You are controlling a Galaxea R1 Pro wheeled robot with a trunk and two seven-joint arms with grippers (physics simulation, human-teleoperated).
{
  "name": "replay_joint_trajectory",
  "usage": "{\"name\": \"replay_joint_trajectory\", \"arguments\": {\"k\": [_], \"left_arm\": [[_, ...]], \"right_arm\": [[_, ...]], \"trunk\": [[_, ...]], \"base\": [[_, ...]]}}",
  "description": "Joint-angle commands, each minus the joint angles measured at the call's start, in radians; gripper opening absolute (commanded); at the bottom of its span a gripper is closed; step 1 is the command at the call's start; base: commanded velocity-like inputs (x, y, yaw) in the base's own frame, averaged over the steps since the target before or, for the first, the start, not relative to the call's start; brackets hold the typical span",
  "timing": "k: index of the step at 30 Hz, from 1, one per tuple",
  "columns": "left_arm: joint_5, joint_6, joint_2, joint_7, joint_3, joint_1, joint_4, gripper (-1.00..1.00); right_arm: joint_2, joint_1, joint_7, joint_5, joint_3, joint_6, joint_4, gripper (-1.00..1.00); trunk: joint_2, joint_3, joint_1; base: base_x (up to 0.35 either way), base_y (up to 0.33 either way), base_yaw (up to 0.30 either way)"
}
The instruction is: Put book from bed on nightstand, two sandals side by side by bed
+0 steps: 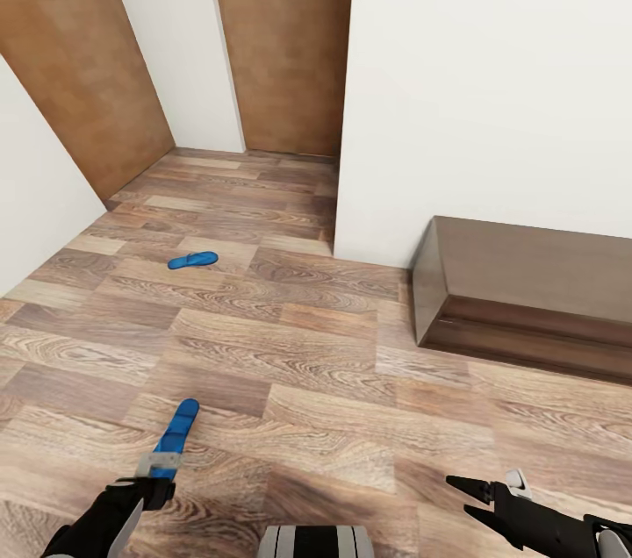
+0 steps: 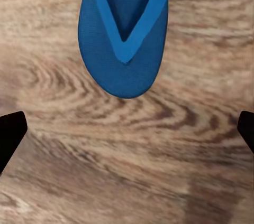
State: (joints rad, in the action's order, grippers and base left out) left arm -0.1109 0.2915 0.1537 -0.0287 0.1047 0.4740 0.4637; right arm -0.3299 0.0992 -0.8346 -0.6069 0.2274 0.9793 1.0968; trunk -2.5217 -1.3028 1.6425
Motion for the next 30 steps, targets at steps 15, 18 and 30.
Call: {"name": "replay_joint_trajectory", "arguments": {"k": [15,18,30], "left_arm": [[-0.01,-0.008,0.0,0.002,0.004,0.0,0.001,1.0],[-0.01,-0.008,0.0,0.002,0.004,0.0,0.001,1.0],[-0.01,-0.008,0.0,0.002,0.003,0.0,0.001,1.0]], "right_arm": [[0.0,0.0,-0.004,0.003,0.001,0.004,0.0,1.0],[0.0,0.0,-0.004,0.003,0.001,0.004,0.0,1.0],[0.0,0.0,-0.004,0.003,0.001,0.004,0.0,1.0]], "trunk": [[0.0,-0.001,0.0],[0.0,-0.001,0.0],[0.0,-0.001,0.0]], "base": [[0.092,0.003,0.0],[0.054,0.0,0.0],[0.143,0.0,0.0]]}}
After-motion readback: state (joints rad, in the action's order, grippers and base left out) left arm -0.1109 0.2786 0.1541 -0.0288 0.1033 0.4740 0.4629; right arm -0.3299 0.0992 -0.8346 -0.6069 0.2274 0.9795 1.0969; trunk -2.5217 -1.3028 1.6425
